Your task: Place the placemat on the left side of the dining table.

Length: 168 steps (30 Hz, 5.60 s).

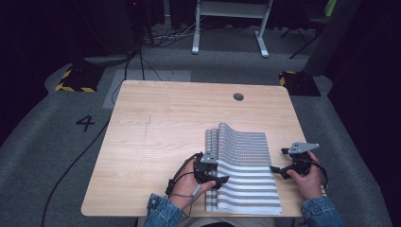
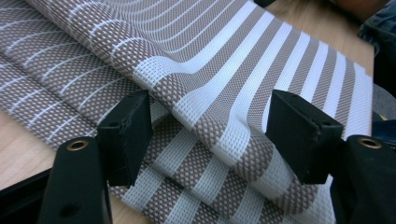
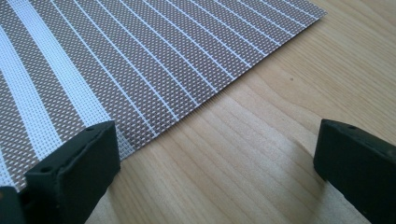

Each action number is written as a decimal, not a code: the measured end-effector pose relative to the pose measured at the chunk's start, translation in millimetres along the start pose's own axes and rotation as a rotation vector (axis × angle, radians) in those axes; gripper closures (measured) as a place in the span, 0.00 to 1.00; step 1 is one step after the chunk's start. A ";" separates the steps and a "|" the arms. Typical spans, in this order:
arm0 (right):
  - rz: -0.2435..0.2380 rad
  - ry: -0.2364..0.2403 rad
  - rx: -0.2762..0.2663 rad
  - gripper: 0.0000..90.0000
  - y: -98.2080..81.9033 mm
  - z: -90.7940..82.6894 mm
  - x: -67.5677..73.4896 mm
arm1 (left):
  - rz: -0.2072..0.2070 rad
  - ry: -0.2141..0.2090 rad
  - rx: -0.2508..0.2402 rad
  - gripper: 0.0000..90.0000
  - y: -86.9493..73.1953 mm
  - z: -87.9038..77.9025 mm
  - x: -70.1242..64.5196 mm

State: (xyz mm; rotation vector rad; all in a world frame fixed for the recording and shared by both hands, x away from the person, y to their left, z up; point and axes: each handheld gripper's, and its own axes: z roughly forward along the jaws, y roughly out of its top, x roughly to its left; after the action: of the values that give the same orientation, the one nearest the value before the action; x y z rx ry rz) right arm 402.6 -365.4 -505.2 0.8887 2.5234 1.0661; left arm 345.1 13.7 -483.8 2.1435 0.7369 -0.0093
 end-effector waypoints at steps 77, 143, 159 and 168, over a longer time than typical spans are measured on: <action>0.006 -0.006 -0.003 0.01 0.4 0.8 0.0 | -0.006 0.315 -0.091 0.98 -52.0 -192.5 59.7; 0.005 -0.006 -0.004 0.01 0.4 0.8 0.0 | 0.033 0.212 0.060 0.75 -57.4 -66.7 46.2; 0.005 -0.006 -0.003 0.01 0.4 0.8 -0.1 | 0.058 0.391 -0.221 0.96 -27.3 -128.5 41.6; 0.006 -0.006 -0.003 0.01 0.4 0.8 0.0 | 0.043 0.507 -0.339 0.96 -24.2 -177.7 46.2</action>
State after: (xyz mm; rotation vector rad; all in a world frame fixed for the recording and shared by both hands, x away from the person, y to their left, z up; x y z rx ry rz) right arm 403.1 -364.7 -505.4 0.8980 2.5151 1.0668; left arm 327.8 177.4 -399.3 1.8429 0.9024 0.6564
